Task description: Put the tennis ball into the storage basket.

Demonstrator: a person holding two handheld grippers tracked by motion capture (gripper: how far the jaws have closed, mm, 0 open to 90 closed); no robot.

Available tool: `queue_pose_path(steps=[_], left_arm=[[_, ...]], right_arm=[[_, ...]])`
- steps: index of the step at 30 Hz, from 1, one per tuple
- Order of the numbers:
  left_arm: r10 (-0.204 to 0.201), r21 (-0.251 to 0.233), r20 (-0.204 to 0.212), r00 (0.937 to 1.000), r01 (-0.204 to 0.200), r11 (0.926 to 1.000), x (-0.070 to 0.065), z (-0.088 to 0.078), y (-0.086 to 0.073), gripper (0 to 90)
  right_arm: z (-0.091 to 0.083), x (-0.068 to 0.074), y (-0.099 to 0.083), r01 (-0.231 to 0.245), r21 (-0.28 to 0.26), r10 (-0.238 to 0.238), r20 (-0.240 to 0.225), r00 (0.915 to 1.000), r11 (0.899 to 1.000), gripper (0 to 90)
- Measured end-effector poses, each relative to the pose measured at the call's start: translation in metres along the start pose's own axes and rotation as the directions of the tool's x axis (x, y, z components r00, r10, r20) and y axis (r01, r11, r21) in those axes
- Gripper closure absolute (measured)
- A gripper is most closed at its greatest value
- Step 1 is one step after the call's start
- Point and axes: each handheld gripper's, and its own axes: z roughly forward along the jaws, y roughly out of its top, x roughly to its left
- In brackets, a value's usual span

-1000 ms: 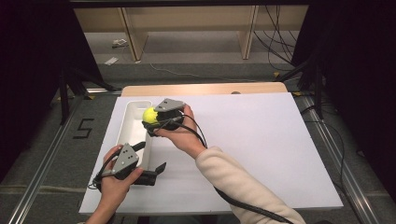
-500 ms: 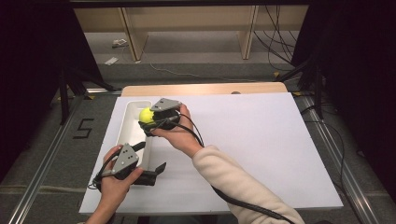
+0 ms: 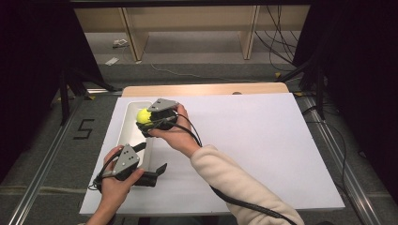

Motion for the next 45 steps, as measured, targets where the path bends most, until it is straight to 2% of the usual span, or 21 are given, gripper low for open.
queue_pose_path(steps=[25,45], left_arm=[[0.002,0.002,0.0,1.0,-0.002,1.0,-0.001,0.0,0.0,0.0],[0.004,0.001,0.001,1.0,-0.004,1.0,-0.001,0.0,0.0,0.0]], right_arm=[[0.008,0.001,0.01,0.009,0.015,-0.009,-0.015,0.9998,1.0,26.9],[0.019,0.006,0.011,0.017,0.031,-0.016,-0.048,0.9987,0.999,26.9]])
